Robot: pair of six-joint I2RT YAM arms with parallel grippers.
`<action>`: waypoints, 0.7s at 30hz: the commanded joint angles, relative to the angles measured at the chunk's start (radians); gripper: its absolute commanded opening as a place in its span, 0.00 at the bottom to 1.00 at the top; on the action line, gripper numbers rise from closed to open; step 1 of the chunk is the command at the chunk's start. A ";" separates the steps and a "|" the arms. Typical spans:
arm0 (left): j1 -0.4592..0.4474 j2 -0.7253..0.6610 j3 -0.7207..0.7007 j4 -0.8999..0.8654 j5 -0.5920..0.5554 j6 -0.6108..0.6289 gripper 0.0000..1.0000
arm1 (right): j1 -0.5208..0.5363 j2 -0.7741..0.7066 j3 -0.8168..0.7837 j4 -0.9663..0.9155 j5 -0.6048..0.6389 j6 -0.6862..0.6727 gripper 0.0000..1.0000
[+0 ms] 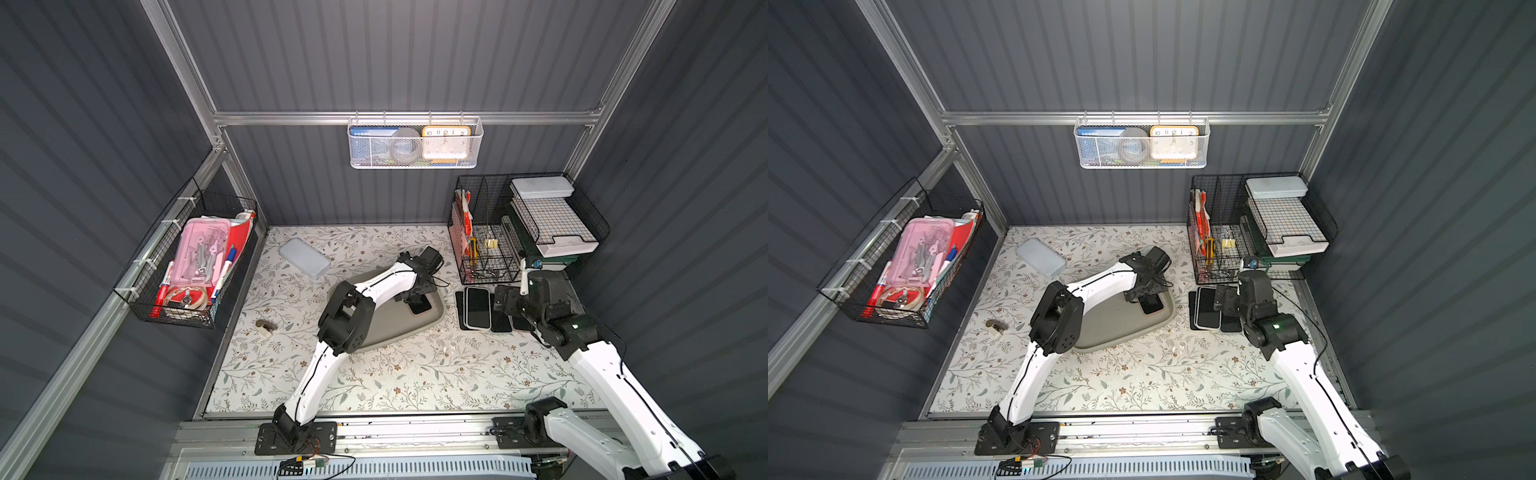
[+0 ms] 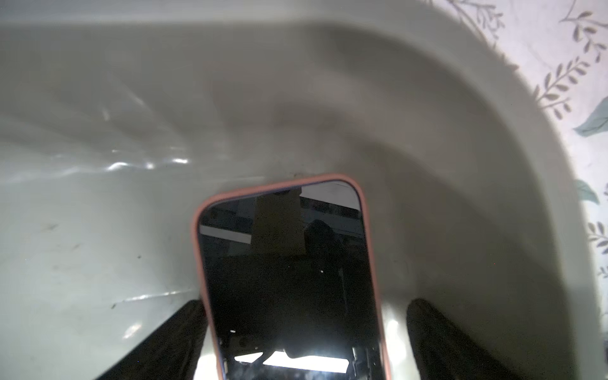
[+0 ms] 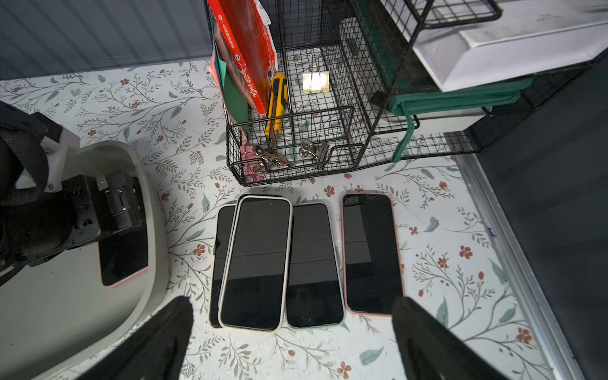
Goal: Take the phone out of the storage box
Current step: Pick up the phone from the storage box.
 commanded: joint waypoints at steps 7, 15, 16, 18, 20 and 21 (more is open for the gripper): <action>-0.009 -0.044 -0.143 -0.030 0.052 -0.022 0.97 | -0.015 -0.057 -0.029 0.007 0.042 -0.012 0.99; -0.009 -0.181 -0.334 0.016 0.056 -0.038 0.96 | -0.053 -0.066 -0.043 0.015 0.024 -0.011 0.99; -0.010 -0.191 -0.344 0.014 0.055 -0.039 0.97 | -0.056 -0.065 -0.044 0.016 0.020 -0.011 0.99; -0.009 -0.223 -0.367 0.009 0.038 -0.039 0.99 | -0.059 -0.057 -0.043 0.015 0.013 -0.010 0.99; -0.010 -0.244 -0.381 0.020 0.038 -0.031 0.99 | -0.059 -0.055 -0.044 0.016 0.009 -0.009 0.99; -0.010 -0.246 -0.379 0.023 0.037 -0.023 0.99 | -0.060 -0.055 -0.044 0.018 0.007 -0.010 0.99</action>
